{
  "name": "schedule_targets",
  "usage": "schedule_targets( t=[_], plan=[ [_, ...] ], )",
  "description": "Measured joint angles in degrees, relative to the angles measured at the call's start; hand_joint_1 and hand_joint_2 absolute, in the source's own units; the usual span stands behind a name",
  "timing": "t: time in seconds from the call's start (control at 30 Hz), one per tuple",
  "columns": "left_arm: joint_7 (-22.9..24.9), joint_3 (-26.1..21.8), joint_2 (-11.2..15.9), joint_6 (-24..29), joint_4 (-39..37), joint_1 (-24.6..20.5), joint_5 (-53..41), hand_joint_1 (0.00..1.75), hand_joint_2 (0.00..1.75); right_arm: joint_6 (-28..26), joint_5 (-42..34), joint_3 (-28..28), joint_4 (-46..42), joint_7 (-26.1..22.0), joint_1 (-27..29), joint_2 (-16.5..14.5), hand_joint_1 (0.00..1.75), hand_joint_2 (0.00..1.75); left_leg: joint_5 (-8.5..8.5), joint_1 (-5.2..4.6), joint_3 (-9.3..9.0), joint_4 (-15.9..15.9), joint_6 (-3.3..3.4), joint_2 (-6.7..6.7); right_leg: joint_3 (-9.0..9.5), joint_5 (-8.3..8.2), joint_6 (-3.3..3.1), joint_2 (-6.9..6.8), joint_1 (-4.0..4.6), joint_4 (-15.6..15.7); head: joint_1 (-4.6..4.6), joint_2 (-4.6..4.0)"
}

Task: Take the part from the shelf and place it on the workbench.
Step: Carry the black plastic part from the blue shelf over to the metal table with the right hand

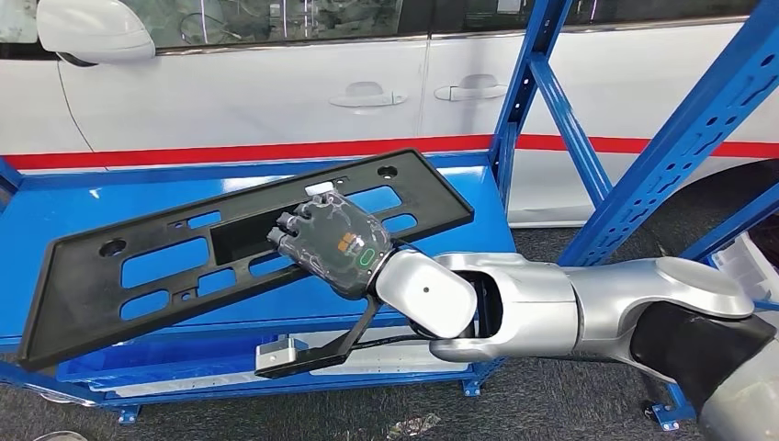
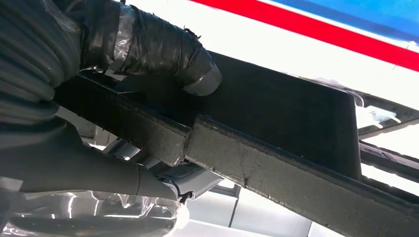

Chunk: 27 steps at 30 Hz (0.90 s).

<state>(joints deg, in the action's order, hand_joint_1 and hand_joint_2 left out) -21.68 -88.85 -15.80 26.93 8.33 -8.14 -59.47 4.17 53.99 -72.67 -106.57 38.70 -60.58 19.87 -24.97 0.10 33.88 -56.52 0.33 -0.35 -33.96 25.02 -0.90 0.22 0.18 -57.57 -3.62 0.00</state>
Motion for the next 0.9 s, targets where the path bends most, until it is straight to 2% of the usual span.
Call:
schedule_targets(
  t=[0.73, 0.9],
  plan=[
    [0.5, 0.0, 0.0, 0.8, 0.0, 0.0, -1.5, 0.0, 1.75, -0.1, 0.0, 0.0, -0.2, -0.5, 1.6, 0.5, 1.75, 1.75, 0.0, 0.0, 0.0, 0.0, 0.0, 0.0, 0.0, 0.0, 0.0, 0.0, 0.0, 0.0, 0.01, 0.0],
    [0.8, 0.0, 0.0, 1.2, 0.0, 0.0, -1.8, 0.0, 1.75, -0.1, 0.0, 0.0, -0.3, -0.7, 1.6, 0.5, 1.75, 1.75, -0.32, -0.36, 0.08, -0.4, 0.74, -0.03, 0.11, -0.06, 0.41, 0.05, -0.26, 0.2, 0.03, 0.0]
  ],
)
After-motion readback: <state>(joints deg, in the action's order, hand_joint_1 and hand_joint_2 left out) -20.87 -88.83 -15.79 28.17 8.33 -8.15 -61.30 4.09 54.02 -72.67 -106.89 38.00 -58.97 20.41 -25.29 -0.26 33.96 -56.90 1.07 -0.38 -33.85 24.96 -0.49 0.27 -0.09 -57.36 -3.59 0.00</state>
